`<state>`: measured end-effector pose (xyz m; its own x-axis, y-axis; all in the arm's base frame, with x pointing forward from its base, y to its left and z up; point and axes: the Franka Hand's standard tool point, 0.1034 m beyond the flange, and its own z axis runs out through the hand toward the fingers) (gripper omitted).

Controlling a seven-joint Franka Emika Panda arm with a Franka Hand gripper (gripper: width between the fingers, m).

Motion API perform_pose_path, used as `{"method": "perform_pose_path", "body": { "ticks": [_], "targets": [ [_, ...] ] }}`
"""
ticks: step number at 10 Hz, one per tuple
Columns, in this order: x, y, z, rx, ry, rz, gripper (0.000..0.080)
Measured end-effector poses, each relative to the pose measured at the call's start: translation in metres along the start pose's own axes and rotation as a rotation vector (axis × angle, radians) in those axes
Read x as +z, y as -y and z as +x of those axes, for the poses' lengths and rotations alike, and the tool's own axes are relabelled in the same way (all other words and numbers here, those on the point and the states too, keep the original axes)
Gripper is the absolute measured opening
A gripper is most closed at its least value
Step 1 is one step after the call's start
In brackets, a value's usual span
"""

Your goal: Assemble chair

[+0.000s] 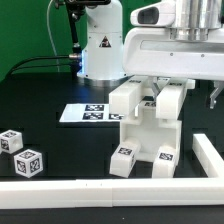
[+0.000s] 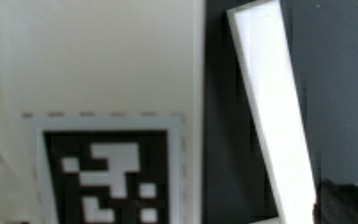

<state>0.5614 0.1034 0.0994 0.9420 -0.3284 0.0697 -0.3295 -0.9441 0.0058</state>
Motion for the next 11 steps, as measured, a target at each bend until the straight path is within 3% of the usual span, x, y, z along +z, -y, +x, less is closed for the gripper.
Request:
{"method": "perform_pose_path", "body": {
  "ticks": [5,7,8,10,11],
  "targets": [
    [0.002,-0.004,0.003,-0.002,-0.012,-0.001,0.0648],
    [0.002,-0.004,0.008,-0.004,-0.049,0.015,0.0648],
    [0.001,-0.003,0.009,-0.005,-0.052,0.017,0.0648],
    [-0.017,-0.003,0.009,-0.009,-0.033,0.023,0.0648],
    [-0.014,-0.005,0.010,-0.007,-0.038,0.022,0.0648]
  ]
}}
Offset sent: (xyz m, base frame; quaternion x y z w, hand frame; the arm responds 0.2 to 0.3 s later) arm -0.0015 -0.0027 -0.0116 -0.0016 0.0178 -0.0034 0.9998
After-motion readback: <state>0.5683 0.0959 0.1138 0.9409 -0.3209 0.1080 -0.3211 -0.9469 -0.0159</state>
